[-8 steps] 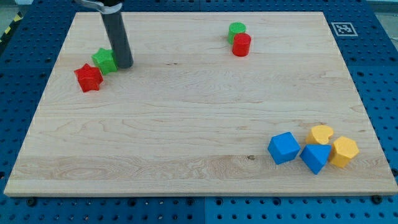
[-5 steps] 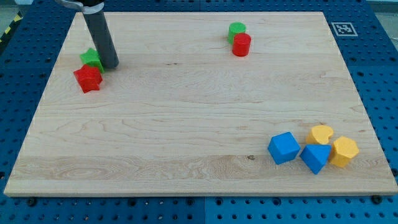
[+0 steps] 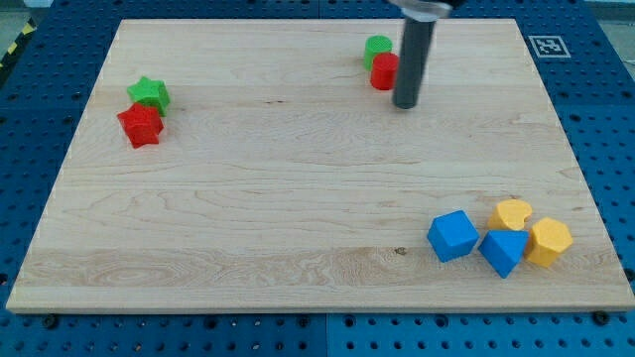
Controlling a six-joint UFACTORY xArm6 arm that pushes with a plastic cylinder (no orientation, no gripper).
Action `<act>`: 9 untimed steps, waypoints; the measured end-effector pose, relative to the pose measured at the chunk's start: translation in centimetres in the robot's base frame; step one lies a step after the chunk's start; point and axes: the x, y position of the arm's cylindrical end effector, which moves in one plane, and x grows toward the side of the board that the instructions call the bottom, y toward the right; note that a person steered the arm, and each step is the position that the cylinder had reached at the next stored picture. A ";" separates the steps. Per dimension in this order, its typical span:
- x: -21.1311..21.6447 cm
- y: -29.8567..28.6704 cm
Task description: Place the red circle to the right of the green star
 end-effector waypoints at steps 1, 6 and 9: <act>-0.9 5.0; -8.2 3.2; -5.7 -0.2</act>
